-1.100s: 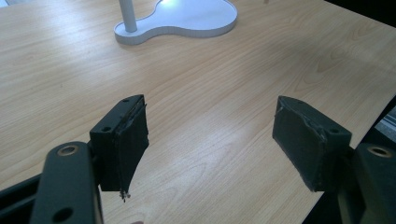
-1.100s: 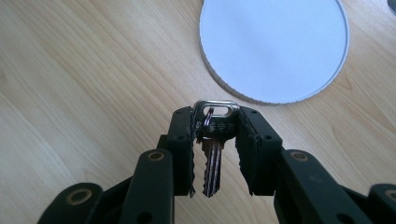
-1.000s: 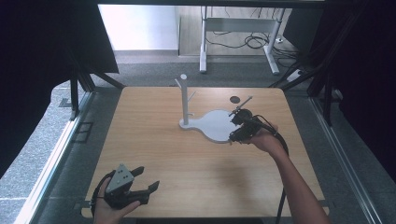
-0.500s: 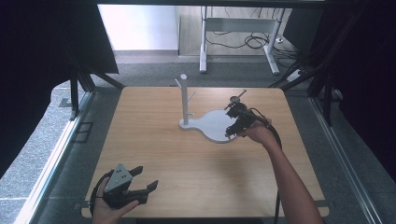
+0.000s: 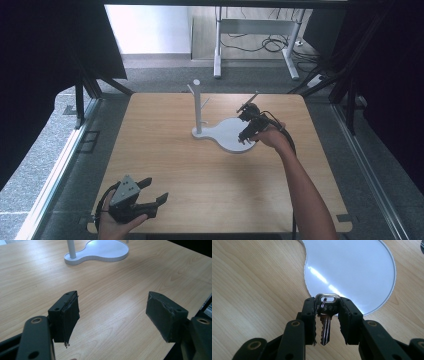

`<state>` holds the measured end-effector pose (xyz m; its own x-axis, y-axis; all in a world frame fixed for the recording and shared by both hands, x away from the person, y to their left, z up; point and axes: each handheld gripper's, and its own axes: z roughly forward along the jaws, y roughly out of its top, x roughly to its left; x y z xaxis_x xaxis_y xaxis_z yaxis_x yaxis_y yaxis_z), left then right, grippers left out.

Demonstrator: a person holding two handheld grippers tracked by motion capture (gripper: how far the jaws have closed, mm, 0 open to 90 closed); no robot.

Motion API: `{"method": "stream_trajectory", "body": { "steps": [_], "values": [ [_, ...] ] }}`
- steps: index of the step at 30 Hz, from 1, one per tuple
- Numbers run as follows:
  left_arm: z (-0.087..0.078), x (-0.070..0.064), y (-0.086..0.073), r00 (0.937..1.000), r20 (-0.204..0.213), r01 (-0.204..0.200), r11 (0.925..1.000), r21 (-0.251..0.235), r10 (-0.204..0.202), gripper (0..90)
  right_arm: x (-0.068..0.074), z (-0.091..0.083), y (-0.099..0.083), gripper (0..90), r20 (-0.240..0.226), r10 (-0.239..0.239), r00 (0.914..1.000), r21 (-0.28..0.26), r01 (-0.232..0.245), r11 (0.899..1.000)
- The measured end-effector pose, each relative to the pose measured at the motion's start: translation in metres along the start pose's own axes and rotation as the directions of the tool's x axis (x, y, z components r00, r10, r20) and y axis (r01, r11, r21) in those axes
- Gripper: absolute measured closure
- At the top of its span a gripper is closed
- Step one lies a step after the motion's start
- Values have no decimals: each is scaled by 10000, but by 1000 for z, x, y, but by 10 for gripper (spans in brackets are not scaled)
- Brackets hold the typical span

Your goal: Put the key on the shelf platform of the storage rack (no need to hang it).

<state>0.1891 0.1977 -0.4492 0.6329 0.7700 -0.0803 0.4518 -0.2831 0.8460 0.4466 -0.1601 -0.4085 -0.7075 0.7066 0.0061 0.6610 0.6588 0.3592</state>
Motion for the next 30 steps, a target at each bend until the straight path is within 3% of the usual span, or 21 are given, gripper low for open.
{"method": "stream_trajectory", "body": {
  "steps": [14,25,30],
  "values": [
    [0,1,0,10000,13,0,10000,15,0,269,-6,10,12,678,47,115,9999,-8,-115,9999],
    [-1,1,0,10000,37,-22,10000,-18,22,269,-13,29,25,678,32,337,9994,-66,-337,9994],
    [-1,0,0,10000,68,-31,10000,-47,31,269,-20,40,29,677,103,658,9978,-69,-657,9978]
  ]
}}
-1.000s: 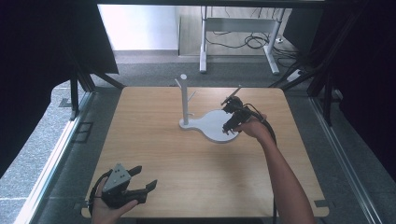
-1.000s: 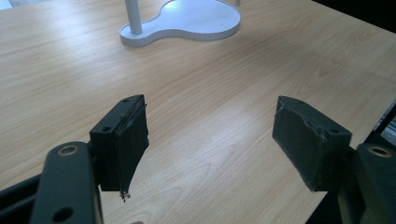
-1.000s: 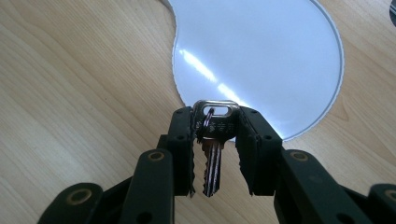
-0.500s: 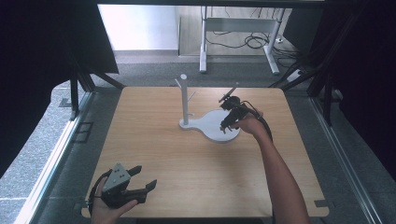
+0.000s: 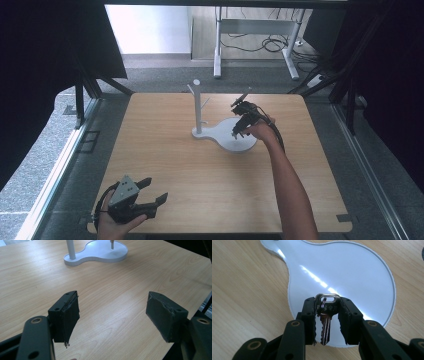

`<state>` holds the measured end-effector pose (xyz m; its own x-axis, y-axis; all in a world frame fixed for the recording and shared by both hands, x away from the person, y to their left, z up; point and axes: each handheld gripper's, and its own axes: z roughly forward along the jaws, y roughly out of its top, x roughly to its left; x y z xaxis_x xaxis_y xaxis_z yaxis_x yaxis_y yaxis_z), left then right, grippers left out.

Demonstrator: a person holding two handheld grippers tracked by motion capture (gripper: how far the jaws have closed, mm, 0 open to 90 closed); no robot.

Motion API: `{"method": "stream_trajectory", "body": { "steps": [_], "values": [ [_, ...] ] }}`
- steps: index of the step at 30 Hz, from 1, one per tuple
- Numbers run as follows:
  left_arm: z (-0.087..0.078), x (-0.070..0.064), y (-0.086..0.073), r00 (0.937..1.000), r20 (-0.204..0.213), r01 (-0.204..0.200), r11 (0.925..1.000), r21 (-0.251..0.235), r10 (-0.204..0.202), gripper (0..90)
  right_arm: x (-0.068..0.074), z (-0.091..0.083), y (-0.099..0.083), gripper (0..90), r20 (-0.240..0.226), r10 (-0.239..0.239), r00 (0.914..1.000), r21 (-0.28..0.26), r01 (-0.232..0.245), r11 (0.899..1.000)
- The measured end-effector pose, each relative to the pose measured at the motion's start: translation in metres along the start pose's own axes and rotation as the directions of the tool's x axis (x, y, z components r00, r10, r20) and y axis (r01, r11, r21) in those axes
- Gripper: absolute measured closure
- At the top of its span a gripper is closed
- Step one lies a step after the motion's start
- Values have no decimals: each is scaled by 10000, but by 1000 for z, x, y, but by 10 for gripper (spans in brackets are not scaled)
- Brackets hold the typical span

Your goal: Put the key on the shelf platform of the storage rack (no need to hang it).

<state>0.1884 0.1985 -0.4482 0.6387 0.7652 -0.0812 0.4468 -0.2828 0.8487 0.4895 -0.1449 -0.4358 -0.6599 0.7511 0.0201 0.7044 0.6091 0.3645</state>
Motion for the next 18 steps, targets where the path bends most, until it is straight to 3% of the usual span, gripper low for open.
{"method": "stream_trajectory", "body": {
  "steps": [18],
  "values": [
    [3,-1,-1,10000,53,-19,10000,82,19,270,-9,29,-6,677,157,460,9988,33,-460,9989]
  ]
}}
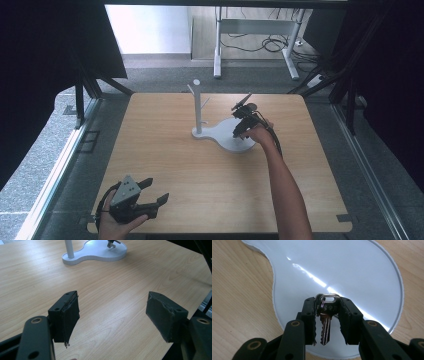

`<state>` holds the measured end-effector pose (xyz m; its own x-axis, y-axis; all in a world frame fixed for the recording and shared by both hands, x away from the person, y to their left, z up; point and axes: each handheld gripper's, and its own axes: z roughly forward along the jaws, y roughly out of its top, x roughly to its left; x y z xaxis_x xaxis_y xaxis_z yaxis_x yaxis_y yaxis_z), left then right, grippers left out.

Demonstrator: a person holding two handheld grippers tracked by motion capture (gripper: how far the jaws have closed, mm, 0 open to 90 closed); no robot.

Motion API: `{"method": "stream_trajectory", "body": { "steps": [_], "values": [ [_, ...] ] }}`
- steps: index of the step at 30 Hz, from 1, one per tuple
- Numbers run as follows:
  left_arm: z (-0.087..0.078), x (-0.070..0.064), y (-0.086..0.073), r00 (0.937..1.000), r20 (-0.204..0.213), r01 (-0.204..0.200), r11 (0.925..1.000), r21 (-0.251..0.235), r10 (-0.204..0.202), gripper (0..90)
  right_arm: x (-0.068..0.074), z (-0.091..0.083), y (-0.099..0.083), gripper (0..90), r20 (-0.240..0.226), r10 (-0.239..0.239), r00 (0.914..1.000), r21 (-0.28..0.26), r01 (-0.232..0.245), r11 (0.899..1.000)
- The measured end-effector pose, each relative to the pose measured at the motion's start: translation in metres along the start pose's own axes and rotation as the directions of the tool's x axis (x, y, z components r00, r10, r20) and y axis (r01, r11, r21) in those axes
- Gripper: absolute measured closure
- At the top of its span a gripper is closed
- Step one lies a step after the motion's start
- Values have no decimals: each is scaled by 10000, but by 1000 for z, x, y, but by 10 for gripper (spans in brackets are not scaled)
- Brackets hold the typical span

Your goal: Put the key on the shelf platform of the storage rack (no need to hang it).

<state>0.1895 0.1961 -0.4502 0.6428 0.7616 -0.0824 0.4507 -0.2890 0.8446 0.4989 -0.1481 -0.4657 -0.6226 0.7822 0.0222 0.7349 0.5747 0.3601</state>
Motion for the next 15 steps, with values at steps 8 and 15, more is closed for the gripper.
{"method": "stream_trajectory", "body": {
  "steps": [8,15],
  "values": [
    [0,2,-1,10000,-23,53,10000,2,-53,269,1,11,1,676,11,41,10000,6,-41,10000],
    [0,1,0,10000,-5,51,10000,0,-51,269,5,17,2,676,315,-135,9994,94,132,9999]
  ]
}}
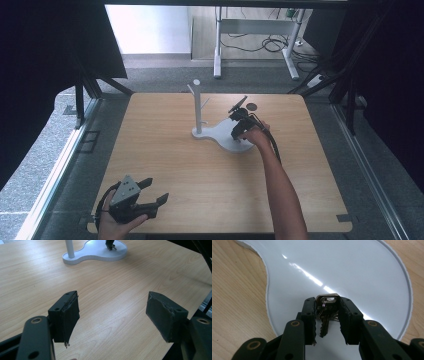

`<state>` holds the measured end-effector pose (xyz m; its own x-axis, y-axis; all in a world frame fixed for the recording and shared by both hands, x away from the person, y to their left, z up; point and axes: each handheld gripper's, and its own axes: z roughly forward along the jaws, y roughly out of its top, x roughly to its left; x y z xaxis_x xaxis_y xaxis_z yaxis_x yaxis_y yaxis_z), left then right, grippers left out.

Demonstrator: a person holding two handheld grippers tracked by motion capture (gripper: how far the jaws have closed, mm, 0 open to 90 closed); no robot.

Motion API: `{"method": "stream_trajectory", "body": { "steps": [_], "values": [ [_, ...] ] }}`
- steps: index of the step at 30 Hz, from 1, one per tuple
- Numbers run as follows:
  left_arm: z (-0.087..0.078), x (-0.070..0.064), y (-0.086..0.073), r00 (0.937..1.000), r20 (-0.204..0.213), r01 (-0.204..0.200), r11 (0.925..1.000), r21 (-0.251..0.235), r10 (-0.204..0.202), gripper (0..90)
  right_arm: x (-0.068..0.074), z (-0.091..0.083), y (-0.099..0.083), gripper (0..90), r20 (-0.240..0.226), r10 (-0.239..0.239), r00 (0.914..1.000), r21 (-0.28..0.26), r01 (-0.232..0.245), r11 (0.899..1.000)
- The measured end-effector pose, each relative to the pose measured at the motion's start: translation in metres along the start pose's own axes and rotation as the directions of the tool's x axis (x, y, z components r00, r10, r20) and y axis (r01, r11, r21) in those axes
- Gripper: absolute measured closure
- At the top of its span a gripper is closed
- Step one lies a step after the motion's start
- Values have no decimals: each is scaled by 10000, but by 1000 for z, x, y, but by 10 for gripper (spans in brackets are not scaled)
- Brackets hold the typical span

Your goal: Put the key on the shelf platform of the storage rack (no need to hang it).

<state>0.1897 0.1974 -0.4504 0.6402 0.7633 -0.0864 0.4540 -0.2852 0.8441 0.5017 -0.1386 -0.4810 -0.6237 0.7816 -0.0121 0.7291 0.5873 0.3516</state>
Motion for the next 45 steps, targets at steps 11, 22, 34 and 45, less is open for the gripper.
{"method": "stream_trajectory", "body": {
  "steps": [11,22,34,45],
  "values": [
    [0,1,0,10000,-30,2,10000,20,-2,269,0,6,-3,698,88,38,10000,-79,-37,10000],
    [1,0,0,10000,-31,-19,10000,39,19,270,-4,-22,-10,603,-82,196,9998,-713,-202,9972],
    [1,1,0,9999,-126,-13,10000,60,14,269,4,-61,-35,522,-534,-414,9977,-1226,346,9919],
    [1,1,1,9998,-190,-30,10000,85,32,269,6,-81,-96,496,-795,-732,9941,-1960,564,9790]
  ]
}}
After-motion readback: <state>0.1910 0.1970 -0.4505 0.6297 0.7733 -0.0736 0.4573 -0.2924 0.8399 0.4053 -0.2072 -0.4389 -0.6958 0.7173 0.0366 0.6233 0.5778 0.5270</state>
